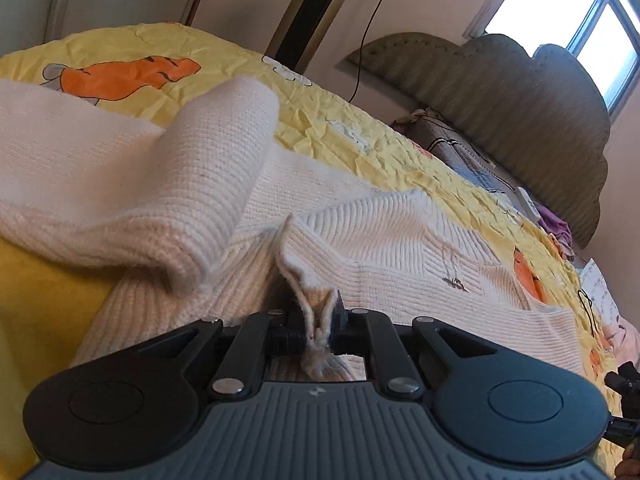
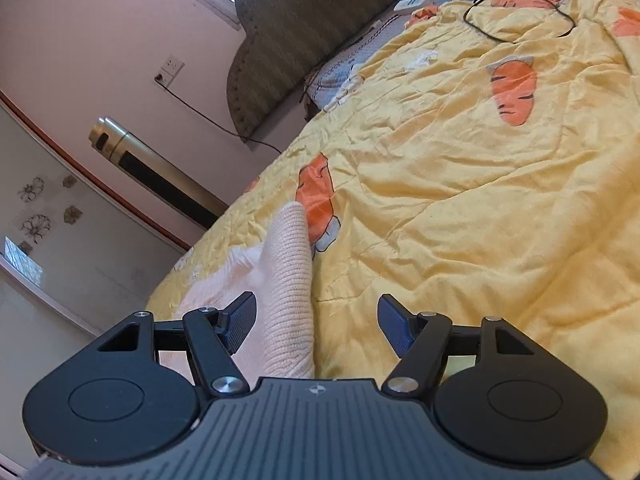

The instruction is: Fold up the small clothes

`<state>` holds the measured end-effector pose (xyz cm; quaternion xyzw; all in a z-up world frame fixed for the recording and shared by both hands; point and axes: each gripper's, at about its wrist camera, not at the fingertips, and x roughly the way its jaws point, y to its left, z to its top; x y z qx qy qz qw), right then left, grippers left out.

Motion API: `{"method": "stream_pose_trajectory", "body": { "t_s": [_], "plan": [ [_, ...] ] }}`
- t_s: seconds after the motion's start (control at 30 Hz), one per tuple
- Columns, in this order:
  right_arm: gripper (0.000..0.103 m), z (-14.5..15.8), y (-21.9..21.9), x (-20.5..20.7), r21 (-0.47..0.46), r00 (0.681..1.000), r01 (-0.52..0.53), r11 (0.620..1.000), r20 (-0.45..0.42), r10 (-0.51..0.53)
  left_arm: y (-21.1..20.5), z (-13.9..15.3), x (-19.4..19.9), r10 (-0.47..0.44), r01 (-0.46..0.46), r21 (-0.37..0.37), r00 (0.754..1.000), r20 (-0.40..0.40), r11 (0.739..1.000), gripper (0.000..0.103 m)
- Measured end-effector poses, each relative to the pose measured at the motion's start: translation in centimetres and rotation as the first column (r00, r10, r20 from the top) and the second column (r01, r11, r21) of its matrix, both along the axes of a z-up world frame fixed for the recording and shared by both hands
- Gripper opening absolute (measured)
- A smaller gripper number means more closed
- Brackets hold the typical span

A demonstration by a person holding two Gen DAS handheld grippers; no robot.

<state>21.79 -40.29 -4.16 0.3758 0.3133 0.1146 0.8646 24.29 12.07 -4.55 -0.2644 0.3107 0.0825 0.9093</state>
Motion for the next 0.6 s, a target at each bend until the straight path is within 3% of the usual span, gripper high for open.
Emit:
{"method": "stream_pose_trajectory", "body": {
  "t_s": [0.2, 0.3, 0.4, 0.5, 0.6],
  "plan": [
    [0.065, -0.3, 4.4, 5.6, -0.11, 0.993, -0.109, 0.988, -0.057, 0.103, 0.0, -0.7, -1.3, -0.016, 0.015, 0.019, 0.999, 0.048, 1.0, 0.01],
    [0.02, -0.4, 5.5, 6.9, -0.127, 0.991, -0.131, 0.983, -0.034, 0.128, -0.2, -0.7, -1.2, -0.017, 0.015, 0.028, 0.998, 0.053, 1.0, 0.011],
    [0.019, 0.3, 5.0, 6.7, -0.179, 0.994, -0.111, 0.978, -0.01, 0.111, -0.4, -0.8, -1.1, -0.03, 0.028, 0.04, 0.998, 0.059, 0.999, 0.012],
    [0.016, -2.0, 2.8, 6.9, -0.094, 0.996, -0.057, 0.994, -0.067, 0.05, -0.6, -0.8, -1.2, -0.031, 0.028, 0.054, 0.998, 0.06, 0.998, 0.012],
    [0.02, -1.6, 3.8, 5.9, -0.135, 0.998, -0.058, 0.989, -0.033, 0.054, -0.5, -0.8, -1.2, -0.03, 0.027, 0.045, 0.998, 0.063, 0.999, 0.012]
  ]
}}
